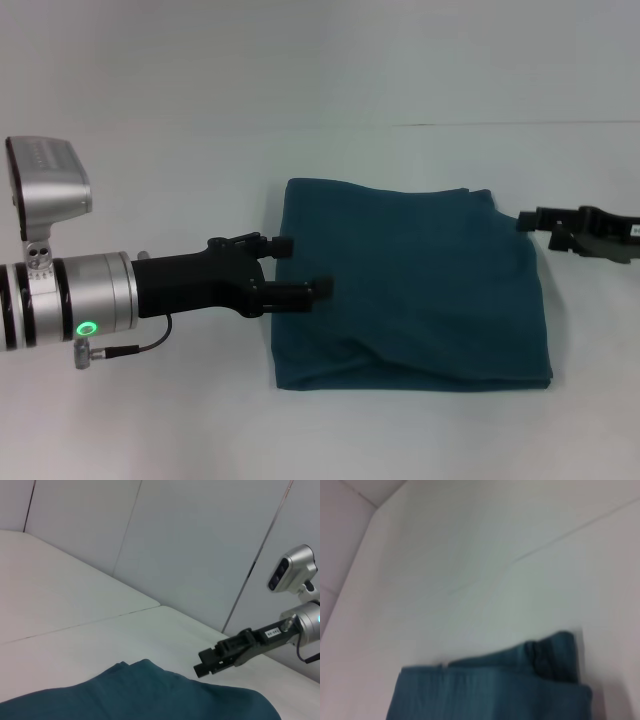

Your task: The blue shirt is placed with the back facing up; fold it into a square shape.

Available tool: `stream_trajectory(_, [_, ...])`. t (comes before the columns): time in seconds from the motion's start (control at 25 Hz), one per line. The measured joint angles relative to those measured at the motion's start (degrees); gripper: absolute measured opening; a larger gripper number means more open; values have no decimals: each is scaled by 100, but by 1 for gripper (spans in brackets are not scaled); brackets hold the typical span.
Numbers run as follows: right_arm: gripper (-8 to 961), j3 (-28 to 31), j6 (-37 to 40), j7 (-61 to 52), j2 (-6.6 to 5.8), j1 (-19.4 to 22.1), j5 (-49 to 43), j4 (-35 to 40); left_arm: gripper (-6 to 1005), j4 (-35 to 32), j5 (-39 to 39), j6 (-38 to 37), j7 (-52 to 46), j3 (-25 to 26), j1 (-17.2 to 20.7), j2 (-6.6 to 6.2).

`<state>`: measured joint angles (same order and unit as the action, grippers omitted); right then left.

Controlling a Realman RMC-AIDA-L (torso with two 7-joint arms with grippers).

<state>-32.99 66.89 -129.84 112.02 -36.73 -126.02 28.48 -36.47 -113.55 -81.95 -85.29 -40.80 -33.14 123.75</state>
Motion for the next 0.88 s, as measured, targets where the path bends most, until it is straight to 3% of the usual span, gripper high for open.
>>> stream_trajectory(0.32, [805,4,-400,-4,64,-210,96,-275,937,10,0,72,19,-4,0,-16])
stream_trajectory(0.68, [798,-25,-409,-250,-20,-105,50,-274,936,9,0,75,35,-11,0,-39])
stream_trajectory(0.88, [796,-24,-581,-249,38,-100,48,-390,937,3,0,75,46,2,0,-32])
